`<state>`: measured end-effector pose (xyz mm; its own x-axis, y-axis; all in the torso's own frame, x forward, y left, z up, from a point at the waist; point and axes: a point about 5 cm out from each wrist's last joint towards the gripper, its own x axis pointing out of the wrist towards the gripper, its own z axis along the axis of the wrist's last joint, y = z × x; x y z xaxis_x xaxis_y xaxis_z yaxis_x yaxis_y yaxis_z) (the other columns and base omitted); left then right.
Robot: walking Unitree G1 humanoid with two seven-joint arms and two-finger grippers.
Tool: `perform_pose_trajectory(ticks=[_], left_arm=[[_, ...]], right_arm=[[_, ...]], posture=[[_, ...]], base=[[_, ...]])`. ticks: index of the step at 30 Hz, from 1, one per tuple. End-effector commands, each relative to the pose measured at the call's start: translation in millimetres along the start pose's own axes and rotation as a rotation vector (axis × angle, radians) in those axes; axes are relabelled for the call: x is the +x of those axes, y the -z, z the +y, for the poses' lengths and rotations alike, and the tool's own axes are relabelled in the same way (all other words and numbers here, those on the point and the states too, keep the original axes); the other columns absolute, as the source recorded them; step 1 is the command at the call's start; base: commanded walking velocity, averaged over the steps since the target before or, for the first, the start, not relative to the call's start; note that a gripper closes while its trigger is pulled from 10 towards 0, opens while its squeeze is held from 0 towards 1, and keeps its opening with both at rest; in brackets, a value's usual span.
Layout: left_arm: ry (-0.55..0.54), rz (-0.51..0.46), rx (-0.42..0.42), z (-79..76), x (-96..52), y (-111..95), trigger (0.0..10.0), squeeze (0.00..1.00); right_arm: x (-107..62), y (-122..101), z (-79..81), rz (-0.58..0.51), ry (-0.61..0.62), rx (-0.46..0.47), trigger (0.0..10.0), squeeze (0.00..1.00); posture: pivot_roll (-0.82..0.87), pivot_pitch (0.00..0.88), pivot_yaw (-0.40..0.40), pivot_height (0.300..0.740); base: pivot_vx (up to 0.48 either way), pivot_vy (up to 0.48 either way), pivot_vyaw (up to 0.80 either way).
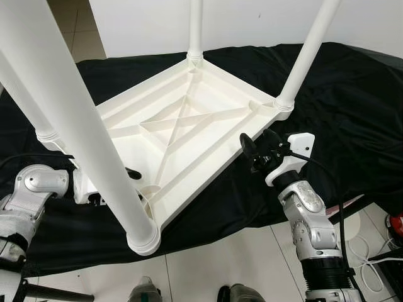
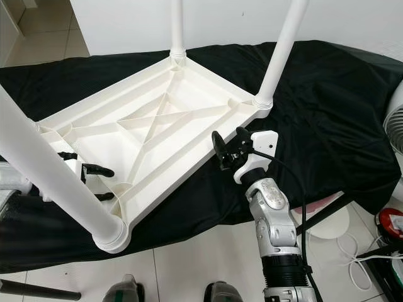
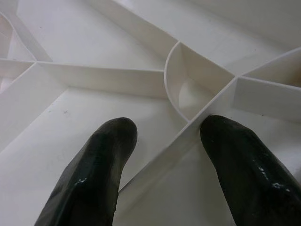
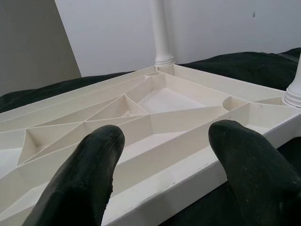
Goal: Building children table
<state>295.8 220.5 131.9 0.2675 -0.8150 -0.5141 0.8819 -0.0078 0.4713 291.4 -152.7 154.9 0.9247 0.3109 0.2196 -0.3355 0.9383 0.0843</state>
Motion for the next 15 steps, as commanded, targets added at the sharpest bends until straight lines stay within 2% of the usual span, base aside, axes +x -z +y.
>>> perform_pose_trajectory(ticks=[1, 4, 5, 6, 8, 9, 10, 11, 15], left_arm=[[0.091, 0.013, -0.002, -10.3, 8.6, 4.0, 10.0, 0.0], [0.101, 0.013, -0.007, -11.2, 9.6, 4.5, 10.0, 0.0], [0.12, 0.006, -0.015, -13.7, 12.0, 5.0, 6.7, 0.0], [0.129, 0.002, -0.023, -14.7, 12.9, 5.2, 6.1, 0.0], [0.134, -0.002, -0.025, -15.0, 13.5, 5.6, 6.1, 0.0], [0.145, -0.012, -0.038, -15.5, 14.5, 5.4, 1.7, 0.0], [0.16, -0.024, -0.049, -16.3, 15.5, 4.8, 0.7, 0.0], [0.167, -0.03, -0.052, -16.1, 16.1, 4.7, 0.0, 0.0], [0.168, -0.057, -0.078, -15.5, 18.3, 3.7, 0.0, 0.0]], right_arm=[[-2.1, 0.7, 0.4, -0.002, 0.004, -0.012, 10.0, 0.0], [-1.9, 0.9, 0.6, -0.002, 0.006, -0.011, 10.0, 0.0], [-1.6, 1.2, 1.0, -0.003, 0.006, -0.01, 10.0, 0.0], [-1.4, 1.3, 1.1, -0.004, 0.006, -0.011, 10.0, 0.0], [-1.3, 1.4, 1.1, -0.004, 0.006, -0.012, 10.0, 0.0], [-1.0, 0.6, 0.5, -0.006, 0.008, -0.014, 10.0, 0.0], [-0.9, -0.1, -0.1, -0.009, 0.01, -0.015, 10.0, 0.0], [-0.6, -0.5, -0.6, -0.01, 0.012, -0.016, 10.0, 0.0], [-0.9, -0.3, -1.6, -0.01, 0.019, -0.018, 10.0, 0.0]], posture=[[0.09, 0.068, 0.039, 0.74], [0.08, 0.062, 0.042, 0.74], [0.08, 0.058, 0.043, 0.74], [0.08, 0.056, 0.044, 0.74], [0.08, 0.056, 0.044, 0.74], [0.08, 0.053, 0.045, 0.74], [0.08, 0.053, 0.045, 0.74], [0.08, 0.053, 0.048, 0.74], [0.07, 0.052, 0.048, 0.74]], base=[[0.0, 0.0, 0.0], [0.0, 0.0, 0.0], [0.0, 0.0, 0.0], [0.0, 0.0, 0.0], [0.0, 0.0, 0.0], [0.0, 0.0, 0.0], [0.0, 0.0, 0.0], [0.0, 0.0, 0.0], [0.0, 0.0, 0.0]])
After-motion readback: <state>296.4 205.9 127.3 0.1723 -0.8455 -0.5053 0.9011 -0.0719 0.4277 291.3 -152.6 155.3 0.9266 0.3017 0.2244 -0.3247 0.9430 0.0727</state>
